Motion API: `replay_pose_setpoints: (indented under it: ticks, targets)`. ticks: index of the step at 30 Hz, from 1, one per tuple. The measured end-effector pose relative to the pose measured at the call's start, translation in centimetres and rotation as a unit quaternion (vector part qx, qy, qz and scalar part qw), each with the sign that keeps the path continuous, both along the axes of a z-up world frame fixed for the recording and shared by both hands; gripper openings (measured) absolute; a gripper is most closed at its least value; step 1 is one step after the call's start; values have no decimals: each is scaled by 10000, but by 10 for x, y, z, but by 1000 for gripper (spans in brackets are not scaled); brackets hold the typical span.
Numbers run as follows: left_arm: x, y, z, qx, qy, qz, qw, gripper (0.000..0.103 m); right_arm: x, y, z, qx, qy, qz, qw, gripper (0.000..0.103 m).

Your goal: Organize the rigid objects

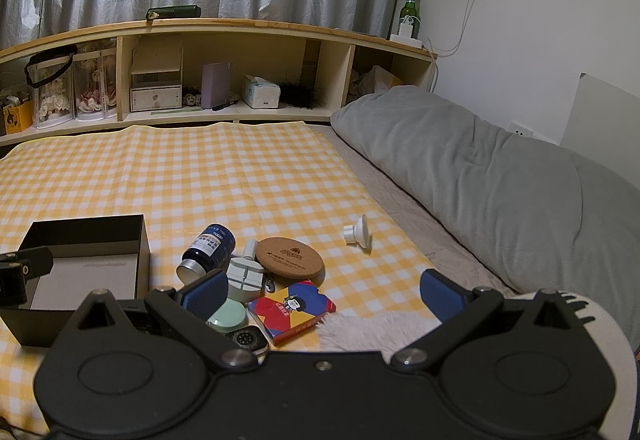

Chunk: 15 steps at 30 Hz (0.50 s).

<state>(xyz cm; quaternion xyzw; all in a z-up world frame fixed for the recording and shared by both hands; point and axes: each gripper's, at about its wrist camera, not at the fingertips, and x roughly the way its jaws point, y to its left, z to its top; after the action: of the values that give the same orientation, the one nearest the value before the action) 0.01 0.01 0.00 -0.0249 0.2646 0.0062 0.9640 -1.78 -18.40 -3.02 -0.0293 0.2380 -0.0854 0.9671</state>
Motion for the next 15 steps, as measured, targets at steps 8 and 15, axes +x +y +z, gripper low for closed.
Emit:
replay_pose_setpoints:
  ticks: [8,15]
  targets:
    - [0,2,-1,-2,-4,26,10000,103,1,-1,0,25,-16,-12,10000,103]
    - [1,6,1,5,-11,91,10000,103,8,-3,4,180,-74,-48,9998,103]
